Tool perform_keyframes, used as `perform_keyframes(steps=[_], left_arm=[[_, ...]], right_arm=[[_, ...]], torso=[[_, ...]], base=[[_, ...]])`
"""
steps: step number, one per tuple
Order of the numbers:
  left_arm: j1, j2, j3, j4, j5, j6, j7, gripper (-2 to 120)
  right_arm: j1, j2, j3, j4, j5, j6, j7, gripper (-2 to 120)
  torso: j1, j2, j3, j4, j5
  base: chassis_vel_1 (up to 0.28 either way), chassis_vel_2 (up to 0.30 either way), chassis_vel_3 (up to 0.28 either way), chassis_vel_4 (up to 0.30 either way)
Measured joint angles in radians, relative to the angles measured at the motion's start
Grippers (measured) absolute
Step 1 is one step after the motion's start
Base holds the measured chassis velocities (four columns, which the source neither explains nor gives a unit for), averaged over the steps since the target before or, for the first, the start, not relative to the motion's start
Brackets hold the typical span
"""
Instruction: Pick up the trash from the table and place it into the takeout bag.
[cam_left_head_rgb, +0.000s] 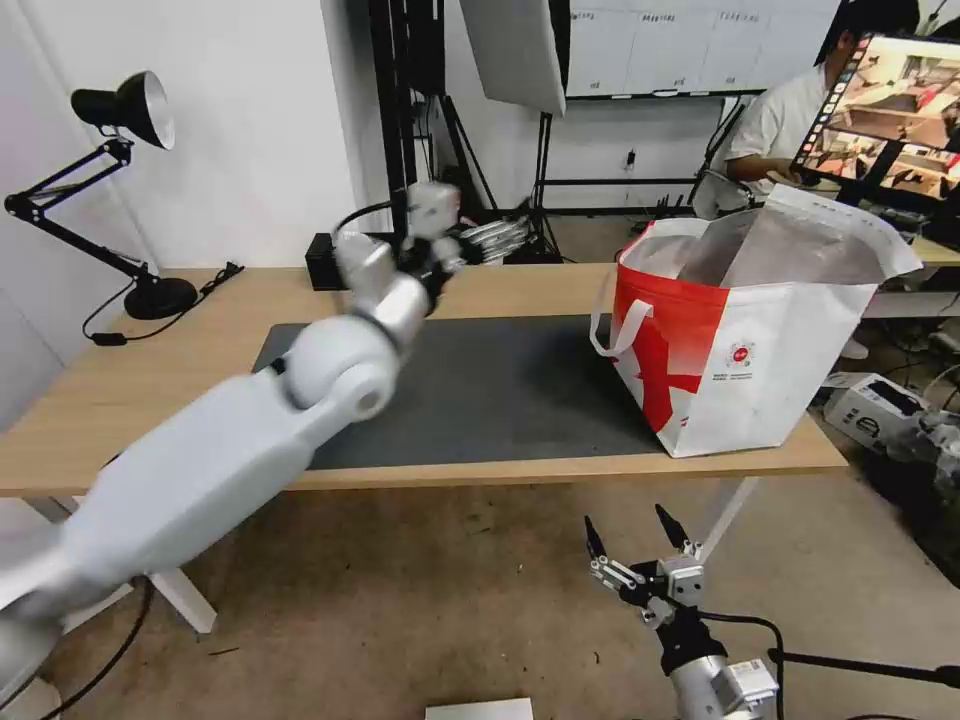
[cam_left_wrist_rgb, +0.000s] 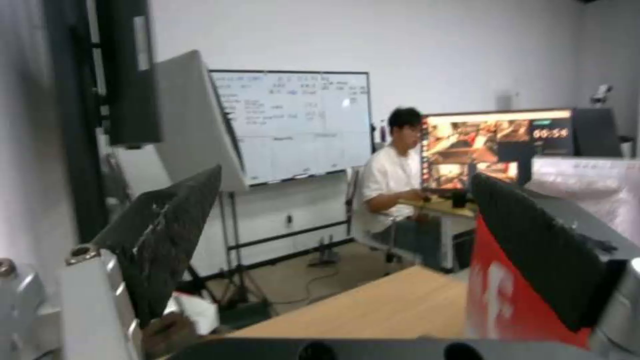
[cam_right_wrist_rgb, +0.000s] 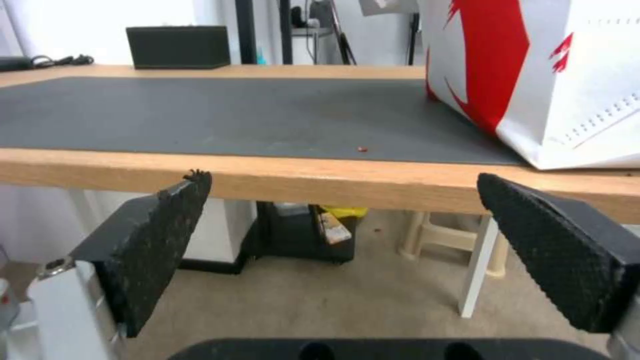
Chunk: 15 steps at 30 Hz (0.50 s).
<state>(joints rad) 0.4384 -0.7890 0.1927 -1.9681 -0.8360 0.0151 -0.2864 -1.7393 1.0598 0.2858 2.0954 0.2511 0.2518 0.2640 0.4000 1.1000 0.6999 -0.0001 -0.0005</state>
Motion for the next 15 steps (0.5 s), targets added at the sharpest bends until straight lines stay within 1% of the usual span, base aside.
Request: perform_keyframes(steps=[1, 2, 3, 4, 5, 6, 7, 8, 9, 10, 12, 13, 14, 15], left_arm=[[0.076, 0.019, -0.059, -0.030, 0.011, 0.001, 0.014, 100], [0.167, 0.035, -0.134, -0.061, 0.018, 0.006, 0.034, 100], [0.254, 0.047, -0.208, -0.086, 0.031, 0.006, 0.048, 100], [0.254, 0.047, -0.208, -0.086, 0.031, 0.006, 0.048, 100], [0.329, 0.054, -0.261, -0.102, 0.045, -0.001, 0.056, 100], [0.398, 0.062, -0.300, -0.113, 0.057, -0.013, 0.059, 100], [0.398, 0.062, -0.300, -0.113, 0.057, -0.013, 0.059, 100], [0.456, 0.068, -0.336, -0.123, 0.070, -0.030, 0.059, 100], [0.513, 0.065, -0.377, -0.134, 0.084, -0.043, 0.059, 100], [0.513, 0.065, -0.377, -0.134, 0.084, -0.043, 0.059, 100], [0.648, 0.039, -0.474, -0.159, 0.122, -0.062, 0.060, 100], [0.704, 0.021, -0.513, -0.166, 0.147, -0.073, 0.060, 100], [0.704, 0.021, -0.513, -0.166, 0.147, -0.073, 0.060, 100], [0.752, -0.001, -0.536, -0.168, 0.174, -0.085, 0.060, 100]], right_arm=[[0.000, 0.000, 0.000, 0.000, 0.000, 0.000, 0.000, 100], [0.000, 0.000, 0.000, 0.000, 0.000, 0.000, 0.000, 100], [0.000, 0.000, 0.000, 0.000, 0.000, 0.000, 0.000, 100], [0.000, 0.000, 0.000, 0.000, 0.000, 0.000, 0.000, 100], [0.000, 0.000, 0.000, 0.000, 0.000, 0.000, 0.000, 100], [0.000, 0.000, 0.000, 0.000, 0.000, 0.000, 0.000, 100], [0.000, 0.000, 0.000, 0.000, 0.000, 0.000, 0.000, 100], [0.000, 0.000, 0.000, 0.000, 0.000, 0.000, 0.000, 100], [0.000, 0.000, 0.000, 0.000, 0.000, 0.000, 0.000, 100], [0.000, 0.000, 0.000, 0.000, 0.000, 0.000, 0.000, 100], [0.000, 0.000, 0.000, 0.000, 0.000, 0.000, 0.000, 100], [0.000, 0.000, 0.000, 0.000, 0.000, 0.000, 0.000, 100], [0.000, 0.000, 0.000, 0.000, 0.000, 0.000, 0.000, 100], [0.000, 0.000, 0.000, 0.000, 0.000, 0.000, 0.000, 100]], torso=[[0.000, 0.000, 0.000, 0.0001, 0.0004], [0.000, 0.000, 0.000, 0.0002, -0.0001], [0.000, 0.000, 0.000, 0.0002, 0.0002], [0.000, 0.000, 0.000, 0.0002, 0.0002], [0.000, 0.000, 0.000, 0.0005, 0.0005], [0.000, 0.000, 0.000, 0.0005, -0.0001], [0.000, 0.000, 0.000, 0.0005, -0.0001], [0.000, 0.000, 0.000, 0.0003, 0.0000], [0.000, 0.000, 0.000, -0.0001, 0.0008], [0.000, 0.000, 0.000, -0.0001, 0.0008], [0.000, 0.000, 0.000, 0.0001, 0.0001], [0.000, 0.000, 0.000, 0.0003, 0.0007], [0.000, 0.000, 0.000, 0.0003, 0.0007], [0.000, 0.000, 0.000, 0.0007, 0.0006]], base=[[0.000, 0.000, 0.000, 0.000], [0.000, 0.000, 0.000, 0.000], [0.000, 0.000, 0.000, 0.000], [0.000, 0.000, 0.000, 0.000], [0.000, 0.000, 0.000, 0.000], [0.000, 0.000, 0.000, 0.000], [0.000, 0.000, 0.000, 0.000], [0.000, 0.000, 0.000, 0.000], [0.000, 0.000, 0.000, 0.000], [0.000, 0.000, 0.000, 0.000], [0.000, 0.000, 0.000, 0.000], [0.000, 0.000, 0.000, 0.000], [0.000, 0.000, 0.000, 0.000], [0.000, 0.000, 0.000, 0.000]])
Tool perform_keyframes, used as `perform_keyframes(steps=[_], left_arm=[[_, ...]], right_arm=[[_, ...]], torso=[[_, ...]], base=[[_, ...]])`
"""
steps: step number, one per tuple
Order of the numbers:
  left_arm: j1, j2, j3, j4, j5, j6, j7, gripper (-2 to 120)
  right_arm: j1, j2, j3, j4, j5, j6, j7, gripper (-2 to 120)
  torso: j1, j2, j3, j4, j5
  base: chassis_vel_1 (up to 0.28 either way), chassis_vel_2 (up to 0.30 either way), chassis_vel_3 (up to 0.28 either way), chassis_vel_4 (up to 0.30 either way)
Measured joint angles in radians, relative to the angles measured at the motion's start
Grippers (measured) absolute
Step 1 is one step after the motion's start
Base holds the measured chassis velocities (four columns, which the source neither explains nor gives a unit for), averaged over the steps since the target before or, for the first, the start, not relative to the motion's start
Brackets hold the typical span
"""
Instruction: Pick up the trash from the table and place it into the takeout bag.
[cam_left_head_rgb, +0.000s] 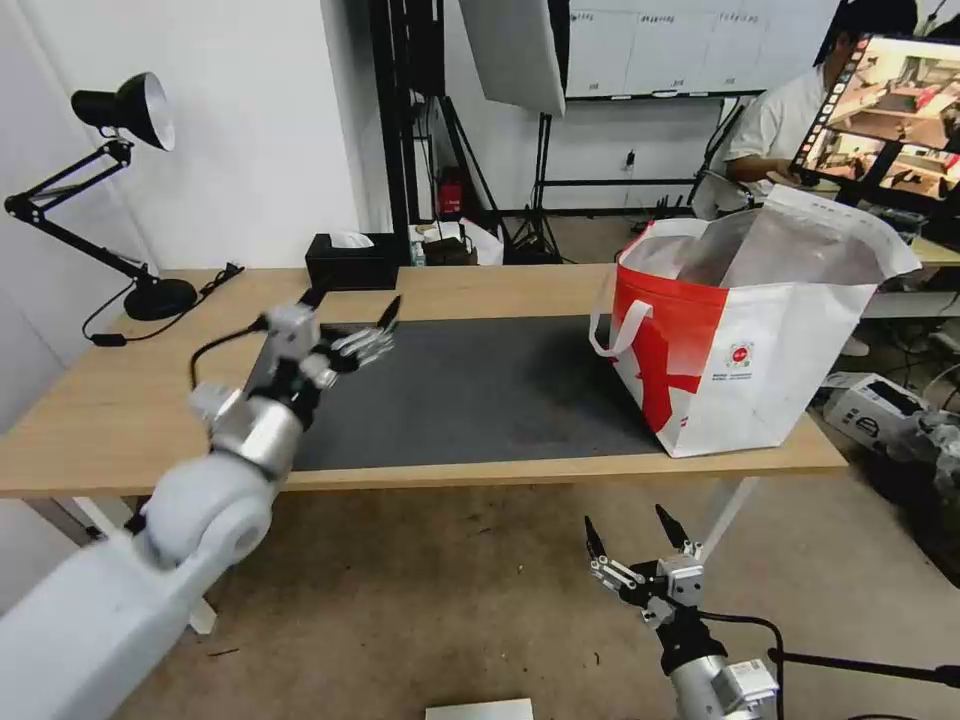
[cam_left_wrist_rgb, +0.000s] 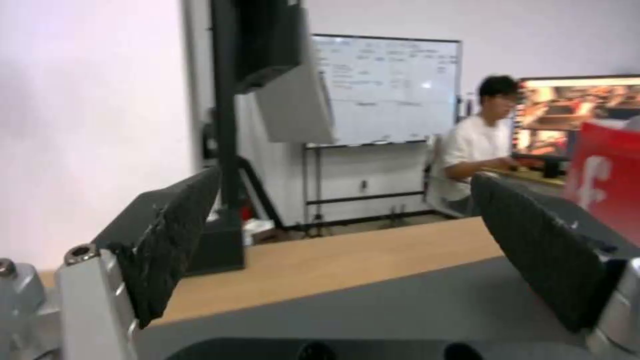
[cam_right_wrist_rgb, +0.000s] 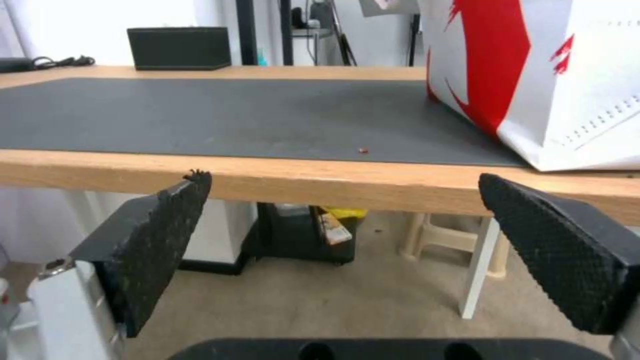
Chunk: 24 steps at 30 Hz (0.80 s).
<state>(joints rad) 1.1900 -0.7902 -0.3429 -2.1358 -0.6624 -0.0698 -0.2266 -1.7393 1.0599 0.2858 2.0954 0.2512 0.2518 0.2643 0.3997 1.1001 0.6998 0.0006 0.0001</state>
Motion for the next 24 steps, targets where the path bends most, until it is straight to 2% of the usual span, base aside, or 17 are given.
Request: perform_keyframes(steps=[4, 8, 14, 24], left_arm=[[0.087, -0.059, -0.023, 0.009, 0.048, -0.009, 0.001, 100], [0.215, -0.125, -0.090, 0.009, 0.104, -0.019, -0.001, 100], [0.374, -0.227, -0.190, 0.008, 0.147, -0.035, -0.004, 100], [0.521, -0.326, -0.241, 0.001, 0.194, -0.060, -0.005, 100]], right_arm=[[0.000, 0.000, 0.000, 0.000, 0.000, 0.000, 0.000, 100], [0.000, 0.000, 0.000, 0.000, 0.000, 0.000, 0.000, 100], [0.000, 0.000, 0.000, 0.000, 0.000, 0.000, 0.000, 100], [0.000, 0.000, 0.000, 0.000, 0.000, 0.000, 0.000, 100]], torso=[[0.000, 0.000, 0.000, -0.0014, -0.0001], [0.000, 0.000, 0.000, -0.0004, 0.0001], [0.000, 0.000, 0.000, -0.0006, 0.0001], [0.000, 0.000, 0.000, -0.0006, 0.0000]], base=[[0.000, 0.000, 0.000, 0.000], [0.000, 0.000, 0.000, 0.000], [0.000, 0.000, 0.000, 0.000], [0.000, 0.000, 0.000, 0.000]])
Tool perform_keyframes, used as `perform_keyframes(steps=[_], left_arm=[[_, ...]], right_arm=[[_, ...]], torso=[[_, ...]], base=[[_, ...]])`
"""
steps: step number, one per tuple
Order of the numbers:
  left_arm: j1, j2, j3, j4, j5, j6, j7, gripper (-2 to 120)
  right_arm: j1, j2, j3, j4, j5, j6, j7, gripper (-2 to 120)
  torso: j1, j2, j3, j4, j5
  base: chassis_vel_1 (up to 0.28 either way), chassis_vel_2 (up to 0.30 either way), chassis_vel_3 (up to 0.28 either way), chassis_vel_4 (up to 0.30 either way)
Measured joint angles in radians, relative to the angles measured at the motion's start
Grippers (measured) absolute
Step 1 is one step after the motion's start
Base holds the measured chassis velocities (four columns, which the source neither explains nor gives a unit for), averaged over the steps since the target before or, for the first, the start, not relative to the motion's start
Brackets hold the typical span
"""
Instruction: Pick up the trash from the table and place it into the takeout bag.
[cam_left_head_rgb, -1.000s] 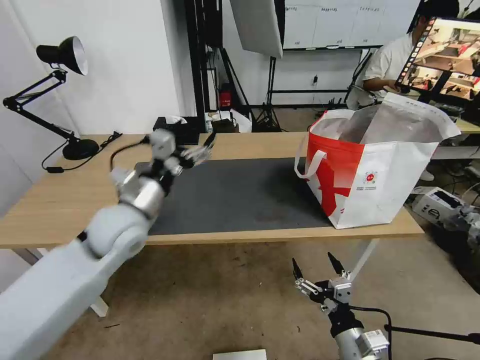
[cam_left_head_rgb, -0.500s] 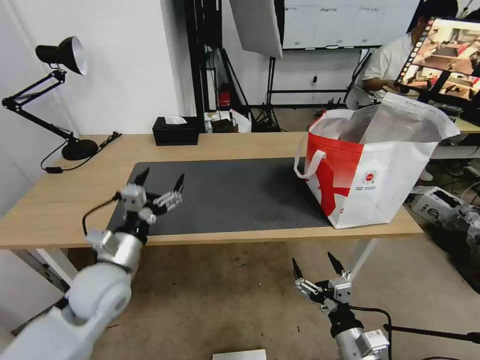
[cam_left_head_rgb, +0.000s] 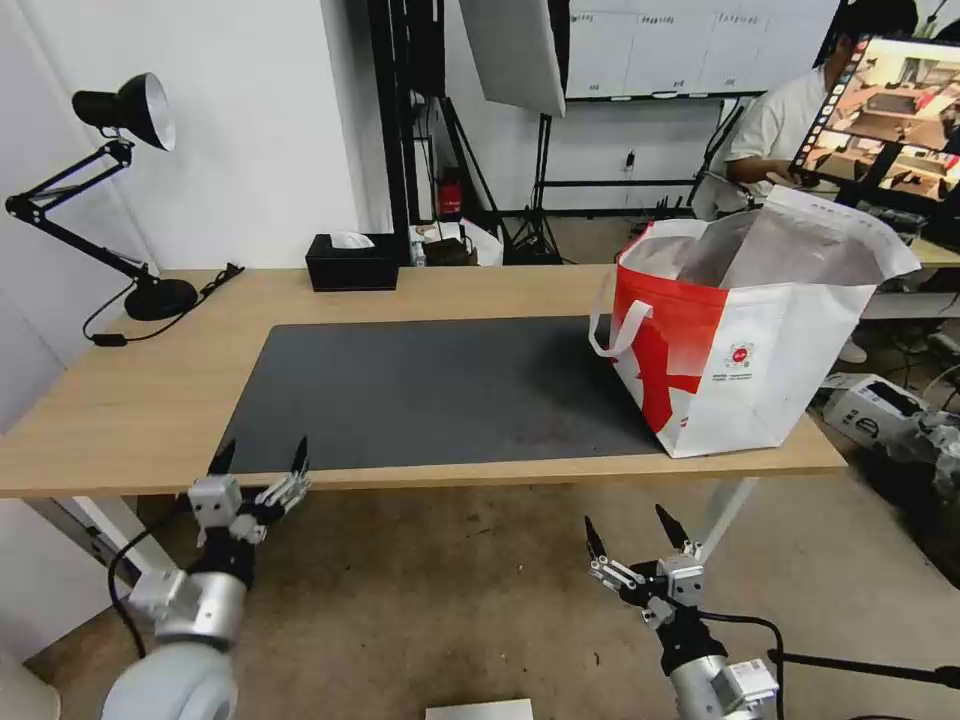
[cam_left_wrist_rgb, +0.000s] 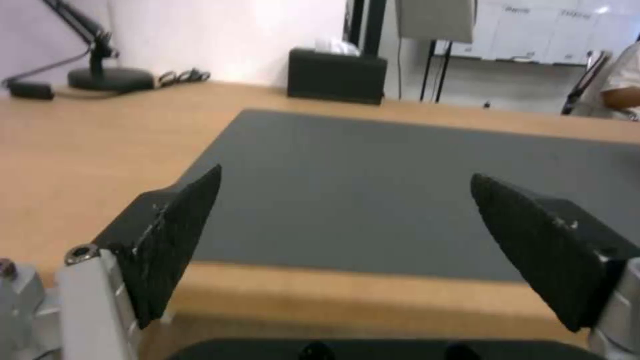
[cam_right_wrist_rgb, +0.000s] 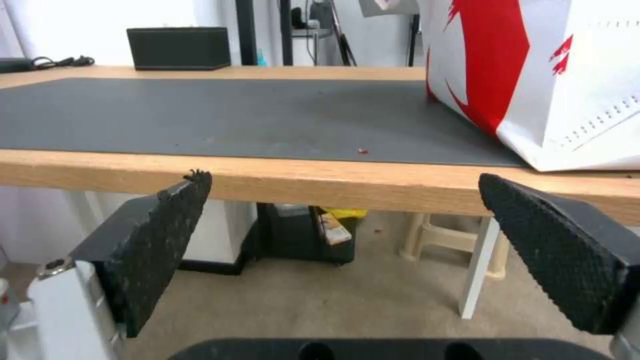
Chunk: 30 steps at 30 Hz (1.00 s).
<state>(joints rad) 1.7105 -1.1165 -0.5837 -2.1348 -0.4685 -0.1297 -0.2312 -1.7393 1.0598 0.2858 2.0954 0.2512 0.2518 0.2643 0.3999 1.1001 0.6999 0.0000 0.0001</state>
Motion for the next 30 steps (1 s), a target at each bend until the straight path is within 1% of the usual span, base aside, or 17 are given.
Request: perform_keyframes(steps=[5, 8, 15, 30], left_arm=[[0.052, -0.024, -0.004, -0.004, 0.019, 0.000, 0.007, 100], [0.061, -0.032, -0.004, -0.004, 0.027, 0.000, 0.008, 100], [0.058, -0.035, -0.006, -0.007, 0.022, 0.017, 0.007, 100], [0.054, -0.033, -0.004, -0.008, 0.019, 0.019, 0.005, 100]], right_arm=[[0.000, 0.000, 0.000, 0.000, 0.000, 0.000, 0.000, 100], [0.000, 0.000, 0.000, 0.000, 0.000, 0.000, 0.000, 100], [0.000, 0.000, 0.000, 0.000, 0.000, 0.000, 0.000, 100], [0.000, 0.000, 0.000, 0.000, 0.000, 0.000, 0.000, 100]], torso=[[0.000, 0.000, 0.000, 0.0000, -0.0001], [0.000, 0.000, 0.000, 0.0001, -0.0001], [0.000, 0.000, 0.000, -0.0001, -0.0001], [0.000, 0.000, 0.000, 0.0000, -0.0002]], base=[[0.000, 0.000, 0.000, 0.000], [0.000, 0.000, 0.000, 0.000], [0.000, 0.000, 0.000, 0.000], [0.000, 0.000, 0.000, 0.000]])
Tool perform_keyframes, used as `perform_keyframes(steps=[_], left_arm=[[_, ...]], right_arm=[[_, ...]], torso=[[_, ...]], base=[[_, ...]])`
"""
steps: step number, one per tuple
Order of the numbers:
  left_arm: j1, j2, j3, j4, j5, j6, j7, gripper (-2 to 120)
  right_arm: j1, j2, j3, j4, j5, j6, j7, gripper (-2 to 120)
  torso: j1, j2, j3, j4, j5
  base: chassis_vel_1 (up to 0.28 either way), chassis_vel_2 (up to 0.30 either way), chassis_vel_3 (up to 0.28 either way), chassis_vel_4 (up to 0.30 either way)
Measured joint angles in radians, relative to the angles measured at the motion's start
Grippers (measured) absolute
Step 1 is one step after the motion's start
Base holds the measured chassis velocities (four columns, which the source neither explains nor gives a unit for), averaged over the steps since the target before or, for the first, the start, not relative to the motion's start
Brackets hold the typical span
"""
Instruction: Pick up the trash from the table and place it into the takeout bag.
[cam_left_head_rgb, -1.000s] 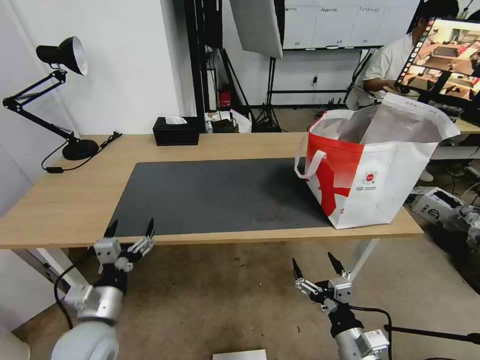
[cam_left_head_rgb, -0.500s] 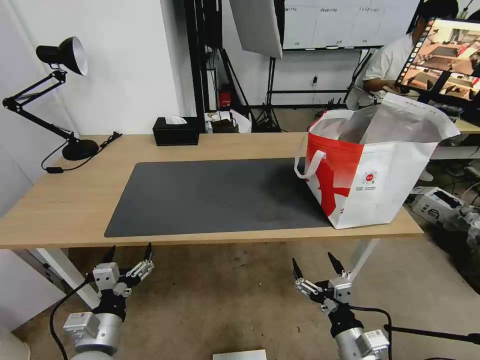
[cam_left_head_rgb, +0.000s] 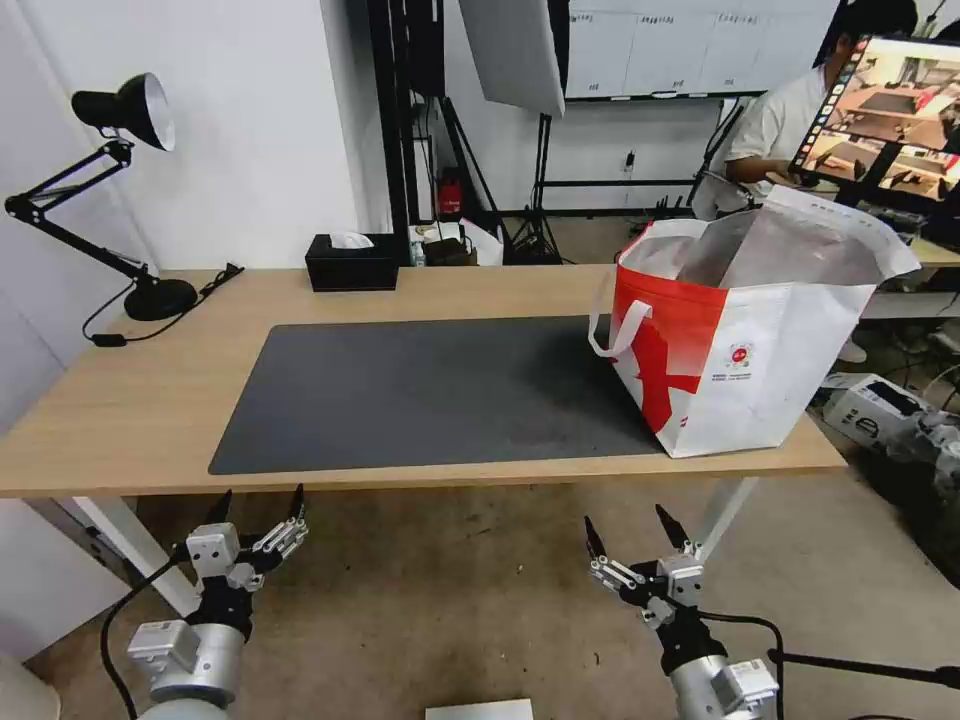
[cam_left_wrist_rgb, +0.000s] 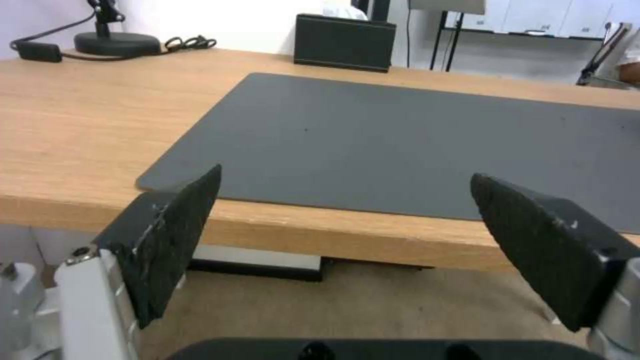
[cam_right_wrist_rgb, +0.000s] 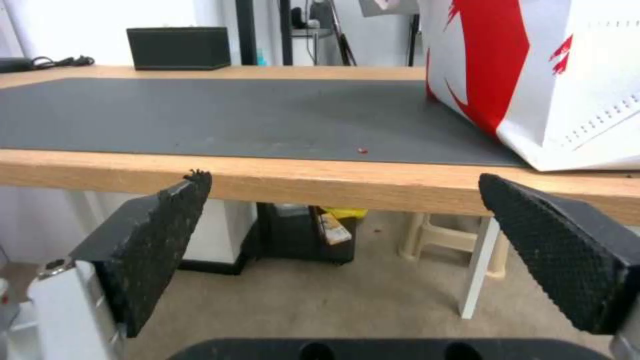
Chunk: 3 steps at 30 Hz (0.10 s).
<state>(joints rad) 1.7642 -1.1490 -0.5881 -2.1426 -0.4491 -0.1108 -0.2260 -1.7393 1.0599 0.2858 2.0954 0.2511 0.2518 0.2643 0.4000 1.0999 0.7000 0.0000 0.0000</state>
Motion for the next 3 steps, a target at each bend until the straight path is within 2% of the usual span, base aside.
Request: perform_keyframes(steps=[3], left_arm=[[0.000, 0.000, 0.000, 0.000, 0.000, 0.000, 0.000, 100]], right_arm=[[0.000, 0.000, 0.000, 0.000, 0.000, 0.000, 0.000, 100]], torso=[[0.000, 0.000, 0.000, 0.0000, 0.0000]], base=[[0.000, 0.000, 0.000, 0.000]])
